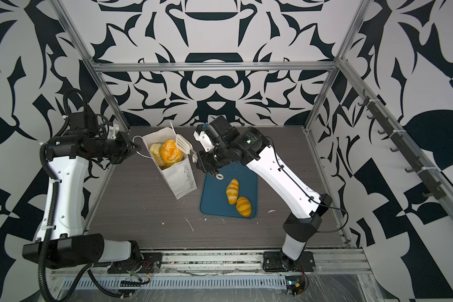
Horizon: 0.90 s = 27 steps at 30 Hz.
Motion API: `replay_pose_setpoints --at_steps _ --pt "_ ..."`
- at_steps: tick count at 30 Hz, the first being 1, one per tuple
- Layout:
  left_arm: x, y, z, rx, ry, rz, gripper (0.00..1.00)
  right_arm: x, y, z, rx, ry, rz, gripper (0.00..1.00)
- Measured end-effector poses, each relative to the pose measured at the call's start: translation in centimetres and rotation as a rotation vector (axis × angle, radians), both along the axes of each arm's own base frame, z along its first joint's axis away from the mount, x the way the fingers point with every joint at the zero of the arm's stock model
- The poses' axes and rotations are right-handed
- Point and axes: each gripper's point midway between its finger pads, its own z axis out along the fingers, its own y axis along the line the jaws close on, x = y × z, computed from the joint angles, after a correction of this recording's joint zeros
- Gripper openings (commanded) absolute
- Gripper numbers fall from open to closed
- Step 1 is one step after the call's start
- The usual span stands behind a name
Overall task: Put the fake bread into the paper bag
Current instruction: 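Lower the bun into the bag held by the left gripper and open tongs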
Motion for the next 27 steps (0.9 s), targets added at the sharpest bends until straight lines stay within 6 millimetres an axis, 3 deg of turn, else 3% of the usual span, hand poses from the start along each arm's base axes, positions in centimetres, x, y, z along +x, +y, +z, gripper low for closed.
replay_pose_setpoints --at_steps 15,27 --pt "-0.2 0.0 -0.3 -0.001 0.006 0.0 0.0 -0.3 0.1 0.0 0.015 -0.002 0.004 0.28" --pt "-0.2 0.0 -0.3 -0.001 0.006 0.0 0.0 -1.1 0.0 1.3 0.051 -0.024 0.021 0.29"
